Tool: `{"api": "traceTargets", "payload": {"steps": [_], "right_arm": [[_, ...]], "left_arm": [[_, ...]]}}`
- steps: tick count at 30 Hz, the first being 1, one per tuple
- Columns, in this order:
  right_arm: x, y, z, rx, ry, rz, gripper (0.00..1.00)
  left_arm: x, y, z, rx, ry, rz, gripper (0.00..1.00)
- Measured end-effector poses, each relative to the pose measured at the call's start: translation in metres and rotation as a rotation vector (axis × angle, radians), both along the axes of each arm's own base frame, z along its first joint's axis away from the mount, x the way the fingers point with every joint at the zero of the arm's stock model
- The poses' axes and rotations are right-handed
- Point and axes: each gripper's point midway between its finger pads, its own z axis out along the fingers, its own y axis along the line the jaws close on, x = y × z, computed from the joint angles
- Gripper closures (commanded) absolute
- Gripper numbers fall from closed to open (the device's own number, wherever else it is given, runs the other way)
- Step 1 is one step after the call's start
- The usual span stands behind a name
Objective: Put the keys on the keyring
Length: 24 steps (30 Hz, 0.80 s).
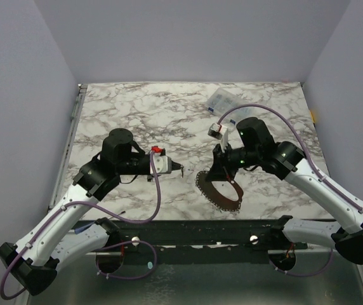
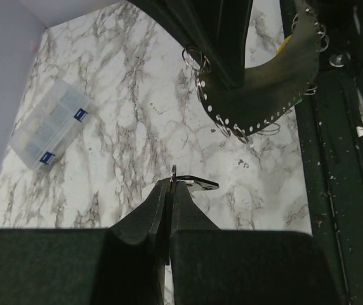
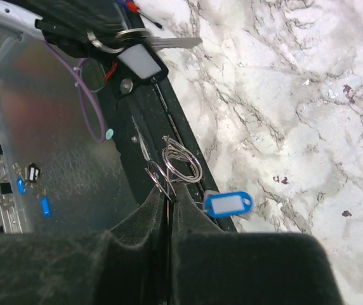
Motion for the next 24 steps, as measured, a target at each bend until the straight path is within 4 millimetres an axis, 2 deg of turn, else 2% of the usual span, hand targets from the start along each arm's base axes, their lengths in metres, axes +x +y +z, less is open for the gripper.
{"api": "traceTargets", "payload": {"steps": [3, 9, 12, 17, 24], "right_arm": [[0.003, 0.003, -0.008, -0.020, 0.024, 0.000, 0.99], [0.007, 0.010, -0.030, -0.073, 0.132, -0.013, 0.99], [0.004, 0.014, -0.032, -0.070, 0.180, -0.012, 0.99], [-0.004, 0.021, -0.026, -0.030, 0.242, 0.019, 0.99], [-0.011, 0.025, -0.042, -0.063, 0.354, 0.051, 0.99]], "left_arm": [[-0.008, -0.001, 0.008, -0.021, 0.043, -0.016, 1.00], [-0.018, 0.002, 0.011, -0.028, 0.074, -0.024, 1.00], [-0.022, 0.001, 0.010, -0.026, 0.075, -0.035, 1.00], [-0.028, -0.004, 0.004, -0.005, 0.086, -0.068, 1.00], [-0.029, -0.014, -0.016, 0.072, 0.072, -0.089, 1.00]]}}
